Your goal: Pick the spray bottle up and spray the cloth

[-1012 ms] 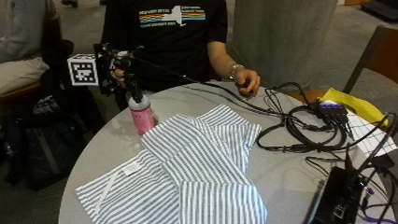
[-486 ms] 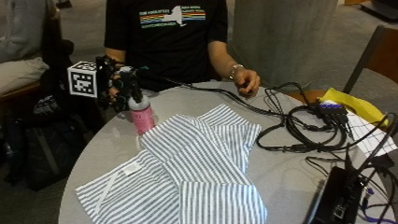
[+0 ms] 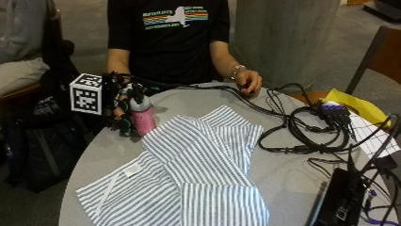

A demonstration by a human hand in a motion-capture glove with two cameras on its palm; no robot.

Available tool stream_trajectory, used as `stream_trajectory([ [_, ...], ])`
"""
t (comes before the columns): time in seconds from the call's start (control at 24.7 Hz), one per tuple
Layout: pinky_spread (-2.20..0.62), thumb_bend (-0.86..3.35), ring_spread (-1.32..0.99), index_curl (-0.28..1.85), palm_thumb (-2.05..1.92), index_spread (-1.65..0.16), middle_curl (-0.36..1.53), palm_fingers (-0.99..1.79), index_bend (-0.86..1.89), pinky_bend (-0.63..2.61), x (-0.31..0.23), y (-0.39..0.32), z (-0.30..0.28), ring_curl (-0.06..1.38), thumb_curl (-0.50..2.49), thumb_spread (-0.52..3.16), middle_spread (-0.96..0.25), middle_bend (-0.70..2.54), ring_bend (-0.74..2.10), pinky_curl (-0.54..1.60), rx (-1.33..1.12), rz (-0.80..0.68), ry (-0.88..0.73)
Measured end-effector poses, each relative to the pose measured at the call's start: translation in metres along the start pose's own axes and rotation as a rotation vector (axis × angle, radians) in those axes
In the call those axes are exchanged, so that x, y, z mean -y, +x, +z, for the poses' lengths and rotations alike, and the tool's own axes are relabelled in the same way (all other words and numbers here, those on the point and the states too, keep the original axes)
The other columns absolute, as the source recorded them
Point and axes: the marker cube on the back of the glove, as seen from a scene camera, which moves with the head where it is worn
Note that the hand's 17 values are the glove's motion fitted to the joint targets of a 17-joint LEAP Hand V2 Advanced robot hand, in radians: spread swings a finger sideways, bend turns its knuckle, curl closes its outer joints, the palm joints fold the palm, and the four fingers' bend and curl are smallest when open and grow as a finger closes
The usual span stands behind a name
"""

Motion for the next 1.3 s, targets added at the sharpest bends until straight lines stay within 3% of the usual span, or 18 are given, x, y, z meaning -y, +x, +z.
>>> stream_trajectory([
  [0.16,0.19,0.11,0.06,0.22,1.01,-0.33,0.33,0.43,0.12,0.6,-0.002,0.0,0.0,0.3,0.37,0.85,0.06,0.17,0.29,0.38,0.0,-0.015,0.038],
  [0.53,0.16,0.13,-0.01,0.24,1.13,-0.27,0.38,0.82,0.12,0.49,-0.014,0.003,-0.011,0.35,0.44,0.82,-0.01,0.26,0.47,0.34,-0.045,-0.063,0.148],
  [1.17,0.02,0.02,-0.07,0.3,1.15,-0.23,0.45,0.97,0.15,0.45,-0.029,0.003,-0.023,0.4,0.49,0.71,-0.09,0.27,0.47,0.35,-0.056,-0.14,0.257],
  [1.3,-0.06,0.02,-0.09,0.32,1.19,-0.21,0.46,1.16,0.19,0.44,-0.029,0.005,-0.025,0.42,0.52,0.63,-0.1,0.27,0.52,0.35,-0.03,-0.139,0.287],
])
